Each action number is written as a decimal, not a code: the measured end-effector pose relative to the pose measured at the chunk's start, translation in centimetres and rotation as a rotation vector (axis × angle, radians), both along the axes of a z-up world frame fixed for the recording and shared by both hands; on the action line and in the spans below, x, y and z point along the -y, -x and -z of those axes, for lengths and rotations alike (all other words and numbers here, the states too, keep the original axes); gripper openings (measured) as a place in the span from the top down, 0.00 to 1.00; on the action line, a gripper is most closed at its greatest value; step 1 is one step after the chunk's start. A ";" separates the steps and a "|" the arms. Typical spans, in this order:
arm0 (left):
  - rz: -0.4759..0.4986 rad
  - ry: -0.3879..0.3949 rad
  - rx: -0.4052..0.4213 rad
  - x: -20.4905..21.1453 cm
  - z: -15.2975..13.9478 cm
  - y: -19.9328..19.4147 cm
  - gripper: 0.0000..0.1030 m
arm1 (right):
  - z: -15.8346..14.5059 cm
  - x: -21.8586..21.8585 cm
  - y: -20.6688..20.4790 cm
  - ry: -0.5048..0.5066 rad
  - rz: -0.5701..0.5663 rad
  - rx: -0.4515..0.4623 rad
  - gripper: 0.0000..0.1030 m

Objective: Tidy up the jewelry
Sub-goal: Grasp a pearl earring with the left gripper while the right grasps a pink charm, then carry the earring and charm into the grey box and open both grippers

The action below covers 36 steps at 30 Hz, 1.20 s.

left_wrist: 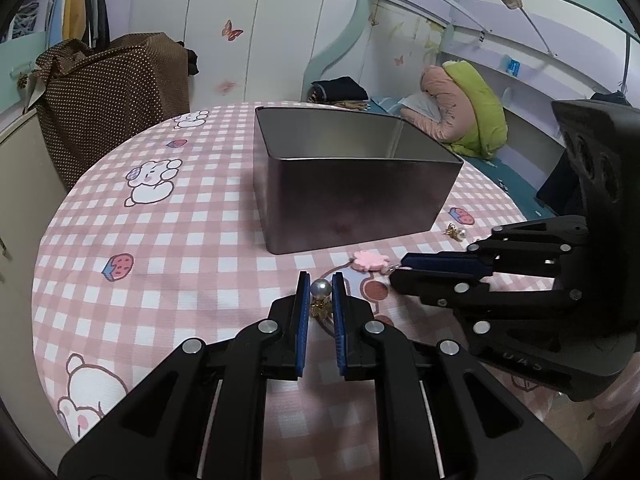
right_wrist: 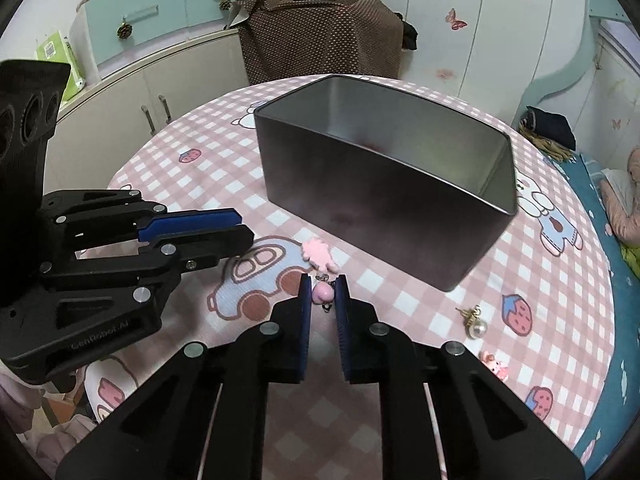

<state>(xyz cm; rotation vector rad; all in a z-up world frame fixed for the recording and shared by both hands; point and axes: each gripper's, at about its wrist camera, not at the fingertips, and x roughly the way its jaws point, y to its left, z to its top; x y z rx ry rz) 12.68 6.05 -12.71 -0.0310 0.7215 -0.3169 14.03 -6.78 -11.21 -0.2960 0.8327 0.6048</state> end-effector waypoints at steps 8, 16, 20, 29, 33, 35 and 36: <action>0.010 -0.006 0.022 0.6 -0.9 0.0 0.89 | -1.6 1.5 0.1 -0.036 0.040 0.036 0.89; 0.019 -0.008 0.052 1.3 -2.2 -0.1 0.89 | -3.0 2.5 0.4 -0.059 0.056 0.074 0.89; 0.023 -0.012 0.064 1.6 -2.7 -0.5 0.89 | -3.5 2.9 0.6 -0.072 0.056 0.081 0.89; 0.034 -0.017 0.106 2.4 -4.4 -1.0 0.89 | -5.9 3.5 1.2 -0.096 0.055 0.144 0.89; 0.035 -0.013 0.134 2.5 -5.6 -1.3 0.89 | -7.0 3.9 0.9 -0.114 0.068 0.168 0.89; 0.032 -0.012 0.150 2.7 -6.3 -1.6 0.89 | -7.5 4.0 0.6 -0.121 0.071 0.178 0.89; 0.030 -0.012 0.156 2.7 -6.6 -1.7 0.89 | -7.7 4.1 0.5 -0.124 0.074 0.184 0.89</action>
